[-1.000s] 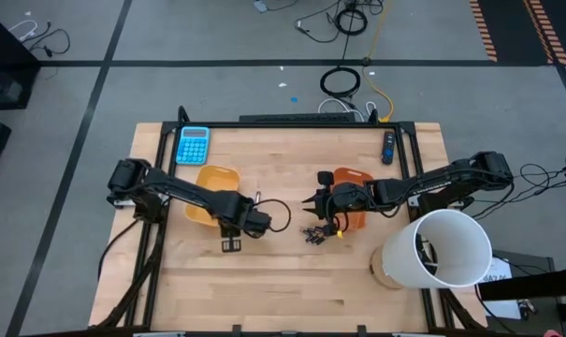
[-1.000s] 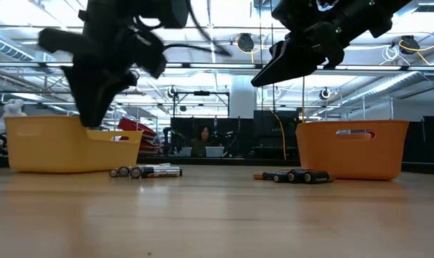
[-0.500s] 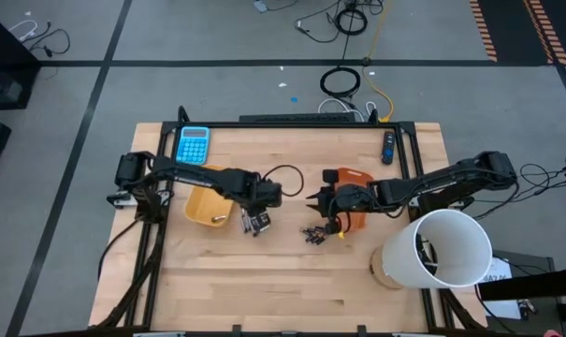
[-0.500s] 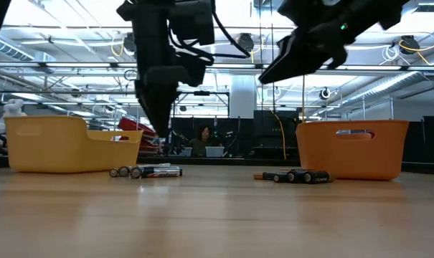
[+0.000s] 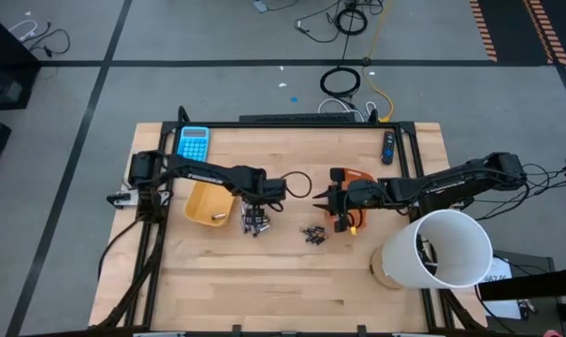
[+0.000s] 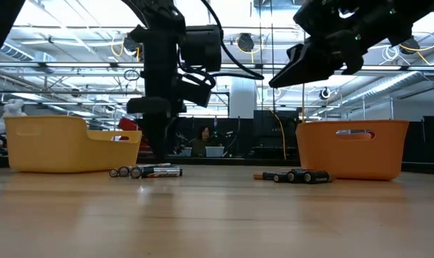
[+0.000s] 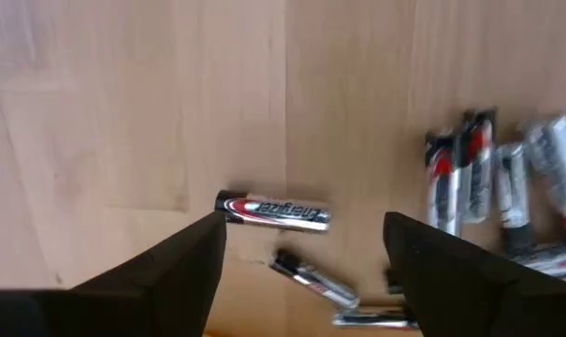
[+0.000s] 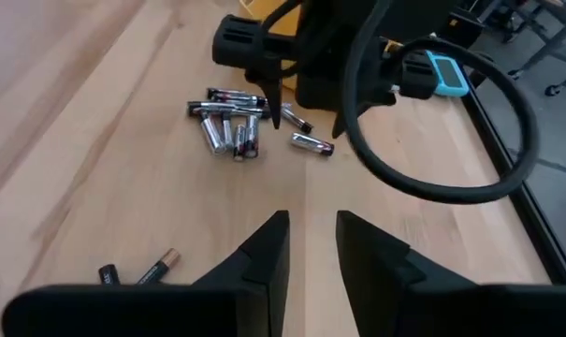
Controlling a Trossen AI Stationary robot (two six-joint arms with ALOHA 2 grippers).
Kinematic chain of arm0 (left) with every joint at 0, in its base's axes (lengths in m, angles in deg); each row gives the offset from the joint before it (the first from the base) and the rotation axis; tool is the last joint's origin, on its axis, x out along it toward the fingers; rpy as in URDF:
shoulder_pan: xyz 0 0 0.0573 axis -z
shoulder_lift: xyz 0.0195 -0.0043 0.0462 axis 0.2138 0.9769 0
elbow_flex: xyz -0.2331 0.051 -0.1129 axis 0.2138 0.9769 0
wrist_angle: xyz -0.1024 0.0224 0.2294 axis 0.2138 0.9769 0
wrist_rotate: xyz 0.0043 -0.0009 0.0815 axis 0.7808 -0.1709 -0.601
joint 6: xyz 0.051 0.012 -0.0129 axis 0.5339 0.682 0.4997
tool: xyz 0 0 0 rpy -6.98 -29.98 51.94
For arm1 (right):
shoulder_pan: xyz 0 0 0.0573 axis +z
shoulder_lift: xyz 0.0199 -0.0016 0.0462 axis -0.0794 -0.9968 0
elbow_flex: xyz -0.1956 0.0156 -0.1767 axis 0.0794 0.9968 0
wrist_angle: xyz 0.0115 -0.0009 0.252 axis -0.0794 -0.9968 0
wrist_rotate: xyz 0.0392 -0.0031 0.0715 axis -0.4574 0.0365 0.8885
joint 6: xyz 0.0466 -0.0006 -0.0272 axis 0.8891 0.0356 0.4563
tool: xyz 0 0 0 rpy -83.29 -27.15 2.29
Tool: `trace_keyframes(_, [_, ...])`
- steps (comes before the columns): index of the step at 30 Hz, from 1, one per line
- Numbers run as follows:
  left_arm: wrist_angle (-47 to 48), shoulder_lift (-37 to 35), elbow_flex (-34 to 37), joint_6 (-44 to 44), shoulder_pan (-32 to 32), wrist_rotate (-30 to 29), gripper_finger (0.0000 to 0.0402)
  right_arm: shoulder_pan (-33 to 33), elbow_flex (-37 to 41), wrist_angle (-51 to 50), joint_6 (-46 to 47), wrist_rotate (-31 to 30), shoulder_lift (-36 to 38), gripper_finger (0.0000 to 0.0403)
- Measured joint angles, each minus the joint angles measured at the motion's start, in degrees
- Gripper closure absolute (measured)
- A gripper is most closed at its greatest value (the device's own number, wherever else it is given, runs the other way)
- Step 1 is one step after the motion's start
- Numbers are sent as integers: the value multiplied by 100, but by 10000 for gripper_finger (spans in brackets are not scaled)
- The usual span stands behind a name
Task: Sort batteries
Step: Put the silver battery into the yellow bin
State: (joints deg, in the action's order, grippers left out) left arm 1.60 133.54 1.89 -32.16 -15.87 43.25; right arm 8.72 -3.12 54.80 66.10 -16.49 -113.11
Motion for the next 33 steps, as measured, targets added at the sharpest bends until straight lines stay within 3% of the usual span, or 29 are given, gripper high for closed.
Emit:
trace_keyframes(21, [-223, 130, -2, 994, -387, 247, 99, 4, 0, 69, -8, 30, 0, 319])
trace_keyframes(33, [-374, 133, 195, 636, -439, 309, 99, 4, -2, 71, 3, 28, 0, 319])
